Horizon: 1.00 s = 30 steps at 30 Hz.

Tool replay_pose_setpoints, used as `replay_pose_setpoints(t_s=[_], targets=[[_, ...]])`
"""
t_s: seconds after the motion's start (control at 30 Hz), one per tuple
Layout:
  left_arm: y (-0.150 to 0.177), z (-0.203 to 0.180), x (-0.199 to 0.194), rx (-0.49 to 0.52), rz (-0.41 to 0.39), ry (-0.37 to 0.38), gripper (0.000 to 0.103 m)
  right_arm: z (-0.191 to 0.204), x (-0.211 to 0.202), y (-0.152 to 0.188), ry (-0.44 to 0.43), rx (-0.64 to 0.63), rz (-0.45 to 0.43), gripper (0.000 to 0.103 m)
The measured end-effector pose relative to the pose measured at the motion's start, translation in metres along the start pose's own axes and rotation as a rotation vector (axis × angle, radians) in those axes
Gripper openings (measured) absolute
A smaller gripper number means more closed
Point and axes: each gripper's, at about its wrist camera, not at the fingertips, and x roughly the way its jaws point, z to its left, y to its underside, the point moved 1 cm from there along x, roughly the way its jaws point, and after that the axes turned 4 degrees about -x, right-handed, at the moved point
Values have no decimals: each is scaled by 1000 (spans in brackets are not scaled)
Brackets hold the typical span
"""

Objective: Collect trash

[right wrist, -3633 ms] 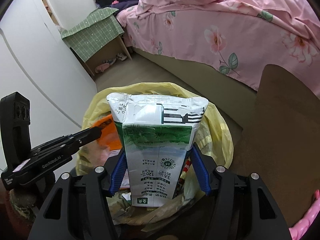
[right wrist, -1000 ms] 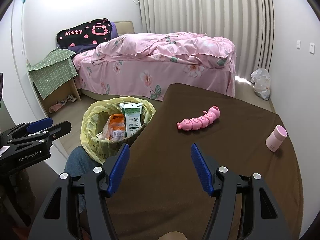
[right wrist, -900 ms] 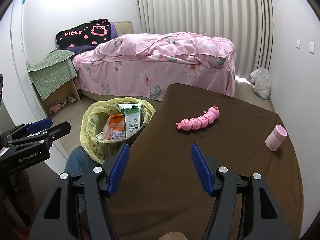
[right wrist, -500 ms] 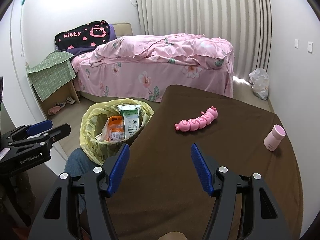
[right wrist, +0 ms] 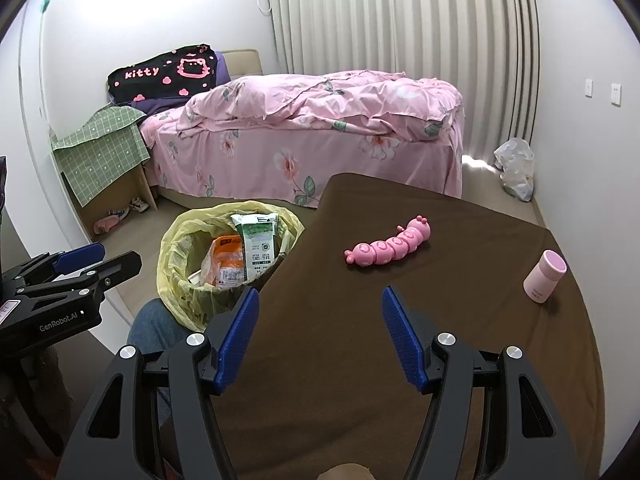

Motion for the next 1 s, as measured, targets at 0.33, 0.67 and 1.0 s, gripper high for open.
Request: replay_pose_setpoints(t_s=[0.33, 0.67, 1.0], targets=[[0, -1, 0, 1, -2, 0, 68, 0, -1, 0, 2, 1, -3, 60], [-1, -1, 1, 4, -5, -2, 68, 1, -1, 0, -2, -4, -2, 60], [0, 1, 0, 11, -19, -9, 68, 4, -1, -3, -1, -21, 0, 60]])
